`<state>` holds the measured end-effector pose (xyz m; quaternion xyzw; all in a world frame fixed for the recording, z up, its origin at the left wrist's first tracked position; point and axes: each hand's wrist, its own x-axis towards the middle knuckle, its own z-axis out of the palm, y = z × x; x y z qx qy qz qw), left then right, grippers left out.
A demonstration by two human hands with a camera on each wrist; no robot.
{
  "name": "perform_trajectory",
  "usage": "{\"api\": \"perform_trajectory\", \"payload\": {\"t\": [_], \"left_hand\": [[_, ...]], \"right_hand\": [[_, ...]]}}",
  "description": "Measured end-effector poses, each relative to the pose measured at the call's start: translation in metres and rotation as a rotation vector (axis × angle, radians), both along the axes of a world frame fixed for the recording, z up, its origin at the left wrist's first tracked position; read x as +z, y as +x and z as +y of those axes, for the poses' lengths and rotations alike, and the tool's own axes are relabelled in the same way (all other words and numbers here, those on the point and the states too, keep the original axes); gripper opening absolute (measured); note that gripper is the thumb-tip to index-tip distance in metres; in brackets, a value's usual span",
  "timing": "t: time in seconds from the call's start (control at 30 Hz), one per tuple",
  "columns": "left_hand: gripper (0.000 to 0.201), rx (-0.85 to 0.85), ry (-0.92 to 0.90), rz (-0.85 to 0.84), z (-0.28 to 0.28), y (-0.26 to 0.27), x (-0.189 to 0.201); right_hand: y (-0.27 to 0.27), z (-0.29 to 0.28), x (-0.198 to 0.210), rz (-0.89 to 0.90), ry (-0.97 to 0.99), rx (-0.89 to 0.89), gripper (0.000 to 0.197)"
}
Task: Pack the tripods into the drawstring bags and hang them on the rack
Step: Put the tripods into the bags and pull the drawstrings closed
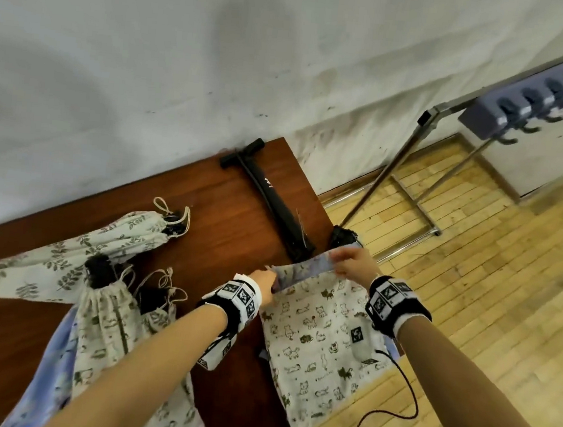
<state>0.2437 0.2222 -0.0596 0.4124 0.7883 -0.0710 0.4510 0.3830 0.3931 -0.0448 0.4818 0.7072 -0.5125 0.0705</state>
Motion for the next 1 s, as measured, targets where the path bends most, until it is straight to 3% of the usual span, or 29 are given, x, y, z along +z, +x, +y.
{"api": "perform_trajectory", "payload": {"t": [0.1, 0.2, 0.37, 0.47, 0.57, 0.6, 0.7, 0.87, 1.0], "left_hand": [[0.027, 0.0, 0.017, -0.028, -0.004, 0.001, 0.002], [0.025, 0.024, 0.096, -0.094, -0.008, -0.001, 0.009], [0.014, 0.072, 0.233, -0.243, -0.021, -0.011, 0.049], [0.017, -0.031, 0.269, -0.263, -0.032, -0.014, 0.083], [0.012, -0.134, 0.346, -0.272, -0.043, -0.017, 0.117], [0.013, -0.159, 0.379, -0.268, -0.047, -0.019, 0.128], [0.048, -0.175, 0.507, -0.256, -0.06, -0.026, 0.168], [0.061, -0.227, 0.578, -0.021, -0.077, -0.045, 0.228], [0.062, -0.322, 0.565, 0.156, -0.094, -0.08, 0.259]], "right_hand": [[0.01, 0.005, -0.004, -0.056, 0.022, 0.131, 0.011], [0.018, 0.005, -0.002, -0.113, 0.045, 0.153, 0.007], [0.031, -0.016, 0.027, -0.151, 0.133, 0.15, 0.019], [0.034, -0.031, 0.055, -0.185, 0.176, 0.182, 0.02], [0.031, -0.049, 0.094, -0.353, 0.291, 0.327, 0.018], [0.03, -0.055, 0.108, -0.416, 0.347, 0.375, 0.019], [0.03, -0.08, 0.148, -0.565, 0.455, 0.478, 0.023], [0.022, -0.122, 0.2, -0.706, 0.547, 0.603, 0.041], [0.005, -0.147, 0.232, -0.543, 0.524, 0.543, 0.055]]}}
